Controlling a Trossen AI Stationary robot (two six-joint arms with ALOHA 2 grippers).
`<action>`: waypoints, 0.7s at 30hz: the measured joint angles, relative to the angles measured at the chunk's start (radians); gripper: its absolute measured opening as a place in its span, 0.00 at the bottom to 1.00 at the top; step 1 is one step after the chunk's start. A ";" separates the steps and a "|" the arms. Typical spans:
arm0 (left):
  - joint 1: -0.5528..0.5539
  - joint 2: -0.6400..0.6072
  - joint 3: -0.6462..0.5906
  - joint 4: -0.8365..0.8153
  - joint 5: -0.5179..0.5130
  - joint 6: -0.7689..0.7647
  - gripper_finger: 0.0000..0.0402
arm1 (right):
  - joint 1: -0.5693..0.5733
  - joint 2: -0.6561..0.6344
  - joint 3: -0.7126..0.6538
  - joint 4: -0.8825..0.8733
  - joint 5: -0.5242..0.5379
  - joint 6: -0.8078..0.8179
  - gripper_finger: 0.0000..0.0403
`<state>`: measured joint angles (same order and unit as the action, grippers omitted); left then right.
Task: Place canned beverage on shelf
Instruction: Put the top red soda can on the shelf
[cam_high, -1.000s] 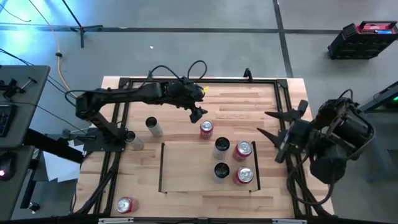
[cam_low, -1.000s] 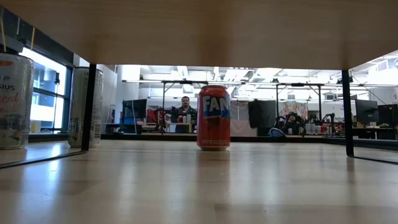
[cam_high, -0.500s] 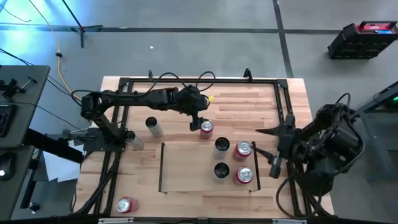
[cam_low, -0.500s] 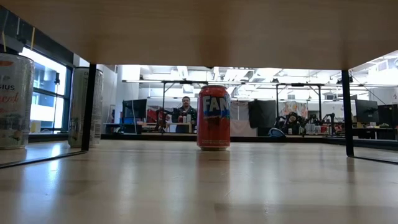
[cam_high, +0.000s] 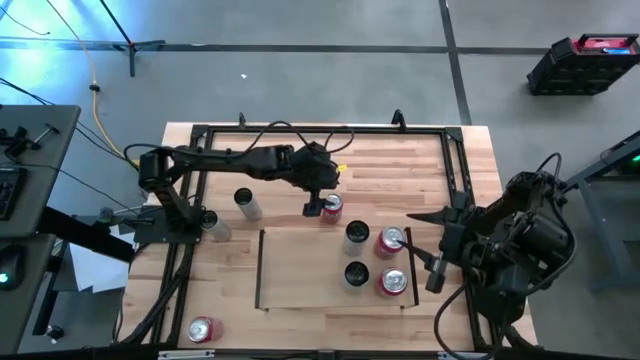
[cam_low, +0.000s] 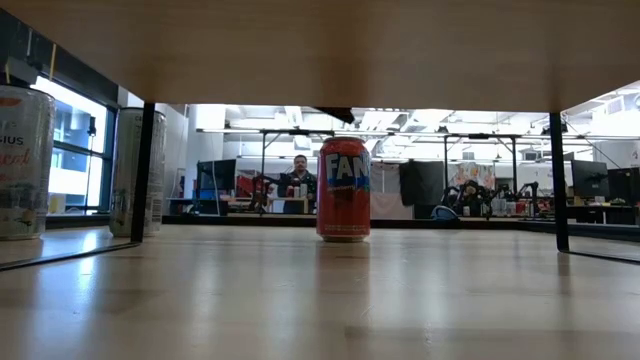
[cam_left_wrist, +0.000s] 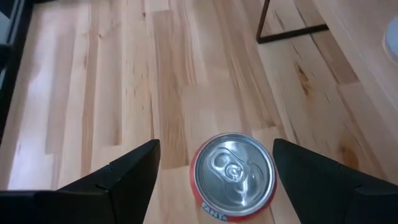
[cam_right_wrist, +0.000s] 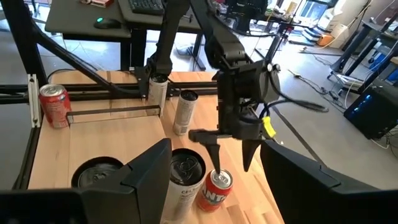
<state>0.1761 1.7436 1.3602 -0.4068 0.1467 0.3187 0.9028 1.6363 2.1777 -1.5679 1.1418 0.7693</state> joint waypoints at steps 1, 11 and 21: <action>0.000 0.002 0.000 -0.001 0.001 0.000 0.76 | 0.000 0.000 0.000 0.001 0.003 0.001 0.57; -0.003 0.009 0.000 -0.004 0.002 -0.045 0.76 | 0.000 0.000 0.000 0.001 0.008 0.001 0.57; -0.006 0.088 0.002 0.013 0.007 -0.048 0.76 | 0.000 0.000 0.000 0.005 0.004 0.016 0.57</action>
<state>0.1696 1.8321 1.3624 -0.3937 0.1534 0.2707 0.9028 1.6363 2.1777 -1.5631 1.1455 0.7856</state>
